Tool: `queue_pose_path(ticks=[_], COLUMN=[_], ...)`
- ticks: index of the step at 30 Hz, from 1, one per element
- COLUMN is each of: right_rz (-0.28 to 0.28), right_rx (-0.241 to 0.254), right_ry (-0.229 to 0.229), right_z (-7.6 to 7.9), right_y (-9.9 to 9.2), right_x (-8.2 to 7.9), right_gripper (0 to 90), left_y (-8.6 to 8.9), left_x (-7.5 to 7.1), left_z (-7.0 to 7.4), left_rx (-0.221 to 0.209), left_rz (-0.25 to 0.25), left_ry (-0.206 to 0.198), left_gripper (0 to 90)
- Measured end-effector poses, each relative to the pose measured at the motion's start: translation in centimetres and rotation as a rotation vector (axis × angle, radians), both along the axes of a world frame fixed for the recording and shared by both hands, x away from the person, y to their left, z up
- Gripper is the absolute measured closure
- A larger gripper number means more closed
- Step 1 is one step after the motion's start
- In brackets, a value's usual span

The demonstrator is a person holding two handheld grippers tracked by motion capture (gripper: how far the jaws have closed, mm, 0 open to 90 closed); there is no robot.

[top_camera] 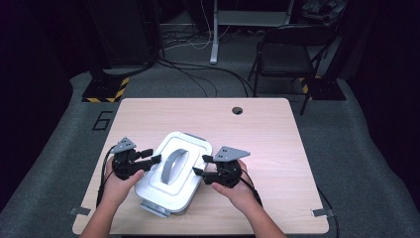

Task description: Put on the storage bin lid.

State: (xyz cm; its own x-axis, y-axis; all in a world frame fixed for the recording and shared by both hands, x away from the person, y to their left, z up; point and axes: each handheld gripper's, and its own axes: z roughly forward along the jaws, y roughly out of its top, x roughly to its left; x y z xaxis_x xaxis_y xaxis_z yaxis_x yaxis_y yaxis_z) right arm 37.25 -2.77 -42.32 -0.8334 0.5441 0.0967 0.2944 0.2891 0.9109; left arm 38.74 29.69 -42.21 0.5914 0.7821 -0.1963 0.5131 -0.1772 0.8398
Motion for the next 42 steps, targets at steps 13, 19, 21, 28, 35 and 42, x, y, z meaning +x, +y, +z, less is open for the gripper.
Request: queue_pose_path(ticks=[13, 19, 21, 28, 35, 42], right_rz=[0.013, 0.007, 0.002, -0.028, -0.062, -0.122], right_rx=[-0.006, -0.004, -0.007, -0.001, -0.004, 0.004], right_ry=[-0.006, 0.034, 0.036, 0.052, 0.047, 0.050], right_z=[0.2, 0.7, 0.7, 1.3, 2.0, 2.2], right_y=[-0.3, -0.9, -1.0, -2.4, -3.8, -6.0], right_x=[-0.4, -0.4, -0.4, -0.3, -0.4, -0.3], right_gripper=[37.9, 36.9, 36.8, 36.9, 36.9, 36.9], left_y=[0.4, 1.4, 1.6, 3.4, 4.3, 5.2], left_x=[0.3, 0.0, 0.0, -0.1, 0.2, 0.5], left_z=[0.3, 1.2, 1.4, 2.3, 2.5, 1.6], left_rx=[-0.007, -0.021, -0.015, -0.023, 0.001, 0.020], left_rz=[0.021, 0.038, 0.039, 0.077, 0.094, 0.099], left_ry=[0.052, 0.021, 0.015, -0.004, -0.001, -0.009], left_gripper=[42.0, 41.5, 41.5, 40.9, 40.9, 39.6])
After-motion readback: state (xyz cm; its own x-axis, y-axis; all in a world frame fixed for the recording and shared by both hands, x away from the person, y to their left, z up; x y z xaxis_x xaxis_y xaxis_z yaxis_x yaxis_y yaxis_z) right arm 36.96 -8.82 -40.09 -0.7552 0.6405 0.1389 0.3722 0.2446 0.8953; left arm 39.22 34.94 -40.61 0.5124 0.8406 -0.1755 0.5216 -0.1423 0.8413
